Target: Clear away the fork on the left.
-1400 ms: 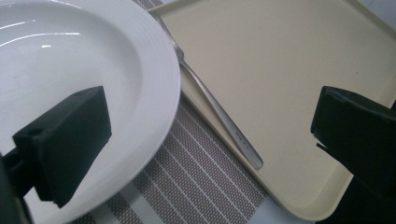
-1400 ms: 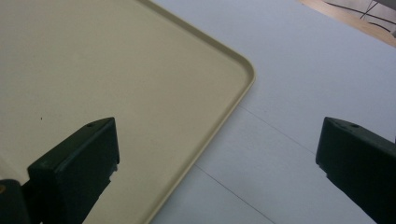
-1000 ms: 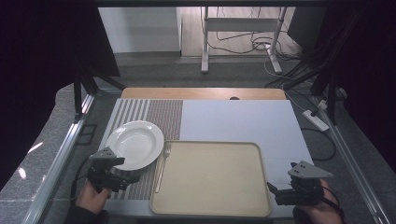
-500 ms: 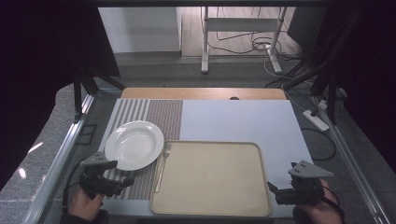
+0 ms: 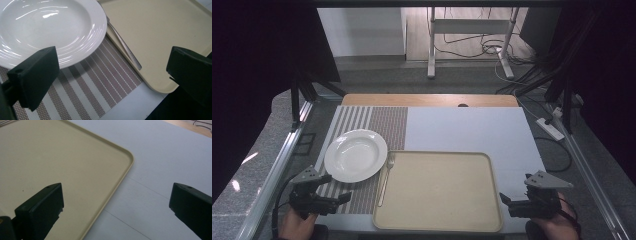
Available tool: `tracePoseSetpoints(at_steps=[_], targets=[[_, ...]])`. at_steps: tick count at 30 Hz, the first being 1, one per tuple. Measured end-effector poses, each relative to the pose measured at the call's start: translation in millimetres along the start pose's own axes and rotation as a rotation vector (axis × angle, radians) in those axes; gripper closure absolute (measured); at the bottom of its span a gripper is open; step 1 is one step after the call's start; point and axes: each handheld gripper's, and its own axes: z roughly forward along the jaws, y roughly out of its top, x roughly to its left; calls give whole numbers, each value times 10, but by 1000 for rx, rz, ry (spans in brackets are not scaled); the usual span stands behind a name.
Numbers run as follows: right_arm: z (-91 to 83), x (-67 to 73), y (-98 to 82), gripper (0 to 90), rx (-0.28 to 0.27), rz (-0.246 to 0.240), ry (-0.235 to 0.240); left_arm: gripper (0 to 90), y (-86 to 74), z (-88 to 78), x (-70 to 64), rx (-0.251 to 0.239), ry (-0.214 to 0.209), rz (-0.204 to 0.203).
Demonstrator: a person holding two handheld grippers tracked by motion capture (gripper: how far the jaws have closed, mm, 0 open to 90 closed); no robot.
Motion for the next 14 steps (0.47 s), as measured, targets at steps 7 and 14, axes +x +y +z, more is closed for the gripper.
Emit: tracePoseSetpoints(at_steps=[7, 14], targets=[[0, -10, 2, 1, -2, 12, 0, 0, -44, -61, -32, -5, 13, 9], [8, 5, 1, 1, 5, -3, -4, 0, -48, -73, -30, -17, 8, 5]])
